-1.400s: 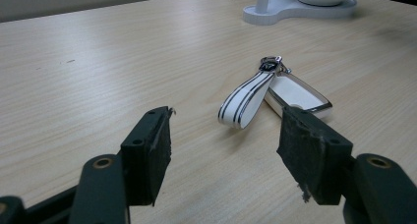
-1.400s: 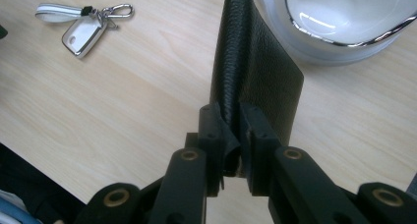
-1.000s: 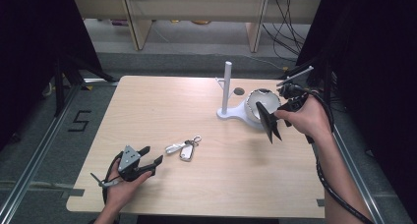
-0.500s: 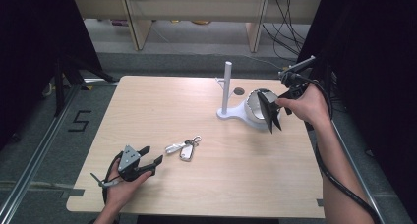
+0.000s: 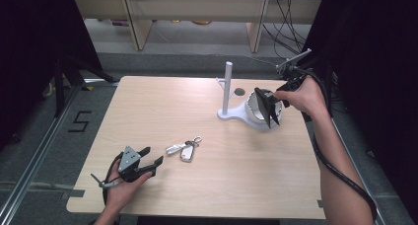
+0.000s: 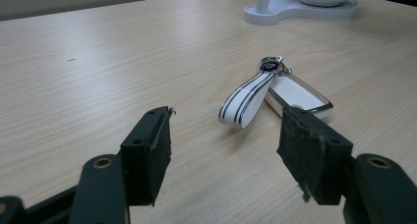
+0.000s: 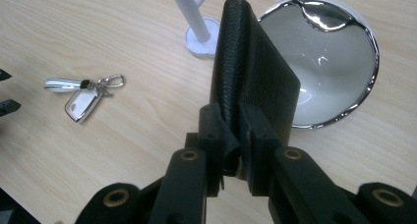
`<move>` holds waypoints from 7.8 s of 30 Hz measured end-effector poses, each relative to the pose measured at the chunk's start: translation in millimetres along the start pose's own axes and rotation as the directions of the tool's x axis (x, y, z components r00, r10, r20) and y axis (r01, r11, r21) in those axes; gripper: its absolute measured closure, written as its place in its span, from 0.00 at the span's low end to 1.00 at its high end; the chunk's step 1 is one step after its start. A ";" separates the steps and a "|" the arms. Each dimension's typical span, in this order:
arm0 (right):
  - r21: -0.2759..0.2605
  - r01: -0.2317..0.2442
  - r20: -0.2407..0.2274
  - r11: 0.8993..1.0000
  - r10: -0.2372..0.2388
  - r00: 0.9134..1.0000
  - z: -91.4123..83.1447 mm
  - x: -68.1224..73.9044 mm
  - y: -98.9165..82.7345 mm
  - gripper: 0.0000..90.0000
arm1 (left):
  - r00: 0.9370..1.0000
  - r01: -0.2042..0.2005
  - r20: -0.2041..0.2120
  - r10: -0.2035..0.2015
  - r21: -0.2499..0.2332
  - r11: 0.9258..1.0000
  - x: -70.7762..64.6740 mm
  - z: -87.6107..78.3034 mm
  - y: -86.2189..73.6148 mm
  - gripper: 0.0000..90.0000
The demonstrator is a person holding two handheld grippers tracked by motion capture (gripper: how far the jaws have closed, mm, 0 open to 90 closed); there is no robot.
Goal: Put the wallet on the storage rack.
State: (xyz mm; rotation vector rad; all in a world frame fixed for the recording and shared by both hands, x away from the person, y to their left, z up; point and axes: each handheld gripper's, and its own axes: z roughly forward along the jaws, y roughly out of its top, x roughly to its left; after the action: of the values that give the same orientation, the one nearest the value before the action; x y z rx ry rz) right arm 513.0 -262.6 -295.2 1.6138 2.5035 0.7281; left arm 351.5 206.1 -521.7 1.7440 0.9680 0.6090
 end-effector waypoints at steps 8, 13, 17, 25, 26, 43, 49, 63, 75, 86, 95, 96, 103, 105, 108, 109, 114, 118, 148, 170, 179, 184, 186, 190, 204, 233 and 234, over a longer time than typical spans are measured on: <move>0.012 -0.004 -0.014 1.000 0.004 1.000 7.3 -3.6 10.0 0.90 | 1.000 0.004 0.008 -0.003 -0.007 1.000 0.6 0.6 -0.3 0.40; 0.013 0.005 -0.015 1.000 -0.005 1.000 10.8 -5.7 14.0 0.90 | 1.000 0.008 0.008 -0.008 -0.009 1.000 0.6 0.7 -0.4 0.40; 0.006 0.003 -0.024 1.000 -0.003 1.000 12.9 -8.1 15.7 0.90 | 1.000 0.003 0.008 -0.003 -0.007 1.000 0.6 0.6 -0.3 0.40; 0.014 -0.003 -0.035 1.000 0.003 0.999 16.2 -11.3 21.6 0.90 | 1.000 0.010 0.006 -0.010 -0.007 1.000 0.3 0.7 -0.4 0.40; 0.014 0.002 -0.041 1.000 -0.002 0.999 17.2 -12.3 22.4 0.90 | 1.000 0.012 0.006 -0.012 -0.007 1.000 0.4 0.7 -0.4 0.40; 0.040 -0.021 -0.056 0.999 0.024 0.998 26.9 -21.5 30.1 0.90 | 1.000 0.012 0.009 -0.011 -0.010 1.000 0.4 1.2 -0.5 0.40; 0.004 -0.001 -0.046 1.000 0.001 0.999 29.4 -23.6 32.6 0.90 | 1.000 0.011 0.009 -0.011 -0.010 1.000 0.4 1.1 -0.5 0.40; -0.070 0.028 0.098 0.997 -0.021 0.995 33.4 -29.9 36.1 0.87 | 1.000 0.011 0.010 -0.011 -0.008 1.000 0.5 1.0 -0.5 0.40; -0.125 0.140 0.196 0.982 -0.114 0.974 32.4 -35.3 30.9 0.69 | 1.000 0.009 0.009 -0.009 -0.006 1.000 0.4 0.9 -0.5 0.40; -0.134 0.126 0.228 0.983 -0.093 0.969 27.1 -35.2 13.3 0.65 | 1.000 0.002 -0.002 -0.002 0.006 1.000 -0.6 0.2 -0.1 0.40; -0.148 0.113 0.234 0.983 -0.076 0.969 26.8 -34.6 -9.6 0.65 | 1.000 -0.002 0.005 0.002 -0.001 1.000 -0.3 1.0 -0.3 0.40; -0.150 0.101 0.234 0.984 -0.064 0.970 26.6 -33.9 -12.8 0.65 | 1.000 -0.002 -0.001 0.002 0.003 1.000 -0.6 0.5 -0.1 0.40; -0.167 0.108 0.236 0.980 -0.066 0.969 26.9 -33.5 -38.3 0.68 | 1.000 -0.004 -0.002 0.004 0.009 1.000 -0.8 0.7 0.1 0.40; -0.174 0.102 0.235 0.979 -0.060 0.970 28.1 -32.4 -44.4 0.69 | 1.000 -0.004 -0.003 0.004 0.010 1.000 -1.0 0.6 0.1 0.40; -0.180 0.098 0.225 0.979 -0.056 0.973 30.1 -29.8 -54.3 0.71 | 1.000 -0.004 -0.004 0.004 0.008 1.000 -0.9 0.6 0.1 0.40; -0.183 0.096 0.222 0.978 -0.054 0.974 30.5 -28.8 -58.1 0.72 | 1.000 -0.003 -0.004 0.003 0.008 1.000 -0.9 0.6 0.1 0.40; -0.184 0.059 0.201 0.981 -0.021 0.979 33.2 -22.3 -71.9 0.76 | 1.000 -0.007 -0.003 0.007 0.011 1.000 -1.0 0.7 0.2 0.40; -0.186 0.079 0.198 0.979 -0.041 0.979 38.7 -21.1 -82.1 0.81 | 1.000 -0.006 -0.003 0.006 0.010 1.000 -1.0 0.6 0.1 0.40; -0.229 0.054 0.131 0.972 -0.024 0.991 96.6 7.8 -171.3 0.75 | 1.000 0.003 0.010 -0.003 0.014 1.000 -2.1 1.1 2.6 0.40; -0.226 0.028 0.118 0.974 -0.001 0.993 103.9 14.8 -186.9 0.67 | 0.993 -0.060 0.113 0.040 0.179 0.982 -12.6 28.4 45.1 0.37; -0.201 0.046 0.105 0.979 -0.025 0.994 105.0 13.8 -186.5 0.66 | 0.986 -0.110 0.157 0.064 0.308 0.945 -7.5 45.5 70.1 0.39; -0.186 0.020 0.094 0.982 -0.002 0.996 105.4 15.9 -186.8 0.65 | 0.980 -0.151 0.175 0.094 0.357 0.922 -2.4 54.8 83.8 0.40; -0.192 0.019 0.091 0.981 -0.001 0.996 105.9 16.1 -186.7 0.65 | 0.981 -0.150 0.169 0.092 0.374 0.915 -2.0 59.8 87.5 0.40; -0.195 0.021 0.091 0.981 -0.003 0.996 105.5 16.1 -186.2 0.65 | 0.979 -0.161 0.185 0.090 0.414 0.896 -0.8 68.5 92.2 0.42; -0.226 0.020 0.069 0.974 -0.004 0.998 110.3 15.8 -187.0 0.65 | 0.965 -0.205 0.248 0.087 0.503 0.840 -9.8 95.9 105.8 0.46; -0.175 0.024 0.027 0.984 -0.019 0.999 111.1 13.2 -187.0 0.65 | 0.962 -0.217 0.261 0.078 0.561 0.799 -23.1 139.7 127.4 0.46; -0.173 0.018 0.022 0.985 -0.014 1.000 111.0 13.4 -187.0 0.65 | 0.962 -0.219 0.259 0.082 0.563 0.797 -24.0 140.9 127.9 0.46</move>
State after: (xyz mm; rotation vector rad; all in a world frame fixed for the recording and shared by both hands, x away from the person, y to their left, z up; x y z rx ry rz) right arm 384.4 -274.8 -470.7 1.5332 2.3620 0.8943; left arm 488.1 90.2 -453.3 2.4066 0.9171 0.1974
